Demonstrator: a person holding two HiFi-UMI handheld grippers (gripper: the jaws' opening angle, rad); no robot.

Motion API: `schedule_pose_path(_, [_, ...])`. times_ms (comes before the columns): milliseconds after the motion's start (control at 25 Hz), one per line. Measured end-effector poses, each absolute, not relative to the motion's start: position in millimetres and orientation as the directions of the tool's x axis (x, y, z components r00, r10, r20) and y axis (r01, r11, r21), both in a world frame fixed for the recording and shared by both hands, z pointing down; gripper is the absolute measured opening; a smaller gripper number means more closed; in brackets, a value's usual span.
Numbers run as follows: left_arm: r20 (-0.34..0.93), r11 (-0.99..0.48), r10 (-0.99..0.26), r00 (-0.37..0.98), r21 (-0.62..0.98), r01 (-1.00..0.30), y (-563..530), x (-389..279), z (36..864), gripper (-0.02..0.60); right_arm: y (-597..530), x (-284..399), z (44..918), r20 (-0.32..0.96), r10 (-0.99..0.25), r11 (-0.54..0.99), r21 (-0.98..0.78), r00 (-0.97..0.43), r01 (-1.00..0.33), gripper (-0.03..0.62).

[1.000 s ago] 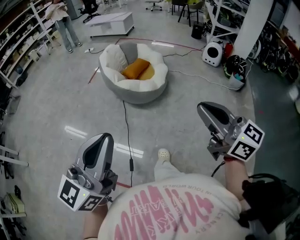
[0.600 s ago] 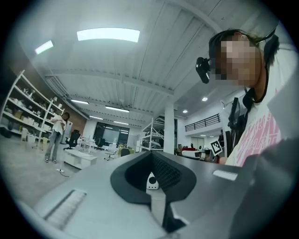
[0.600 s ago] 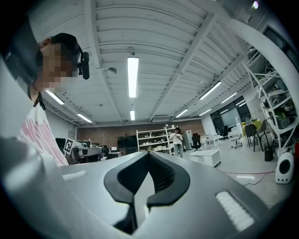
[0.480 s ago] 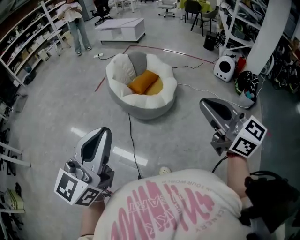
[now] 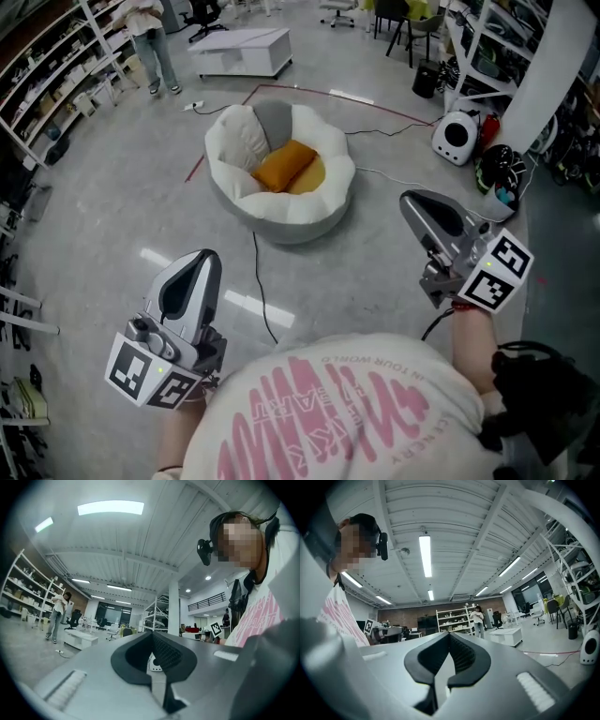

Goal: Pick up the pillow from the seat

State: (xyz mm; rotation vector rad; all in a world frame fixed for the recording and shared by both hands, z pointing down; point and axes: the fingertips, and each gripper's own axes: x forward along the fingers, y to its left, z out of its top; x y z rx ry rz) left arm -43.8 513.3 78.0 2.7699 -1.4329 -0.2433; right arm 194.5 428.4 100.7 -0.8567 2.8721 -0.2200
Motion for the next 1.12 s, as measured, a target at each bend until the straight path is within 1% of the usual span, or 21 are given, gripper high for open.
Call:
schedule_pose_path(200, [-0.121,-0.584,-0.811,0.573,0.106,-0.805,465.6,-46.6,83.2,0.018,388.6,192.2,108.2,-0.067,-0.557,0.821,-0.191,-0.828,-0.538,0.006])
schedule_pose_path(480, [-0.133,-0.634,-0.773,0.621,0.109,-0.766,415.7,-45.0,99.8,0.018,353.2,194.1,121.9,-0.043,-0.595,0.796,-0.172,-0.802,-0.581,0.006])
schedule_pose_path(640, [-0.141,-0.661,-0.749,0.647,0.114,-0.741,337.4,-67.8,83.2,0.018,287.0,174.4,106.0,-0.019,-0.617,0.779,-0.154,-0.787,-0.608,0.006])
schedule_pose_path(920, [-0.14,-0.689,-0.724,0.675,0.103,-0.718,241.9,-101.1,64.9,0.02,206.8,128.7,103.9,0.03,-0.632,0.769,-0.098,-0.774,-0.632,0.006])
schedule_pose_path(1000, [-0.161,-0.717,-0.696,0.7,0.091,-0.691,214.4,-112.6,56.9,0.019,178.9,114.8,103.8,0.029,-0.639,0.762,-0.108,-0.769,-0.638,0.006])
schedule_pose_path(1120, [-0.174,-0.742,-0.666,0.725,0.059,-0.667,174.2,-128.8,49.4,0.018,136.9,99.6,100.5,-0.008,-0.658,0.747,-0.137,-0.753,-0.651,0.006])
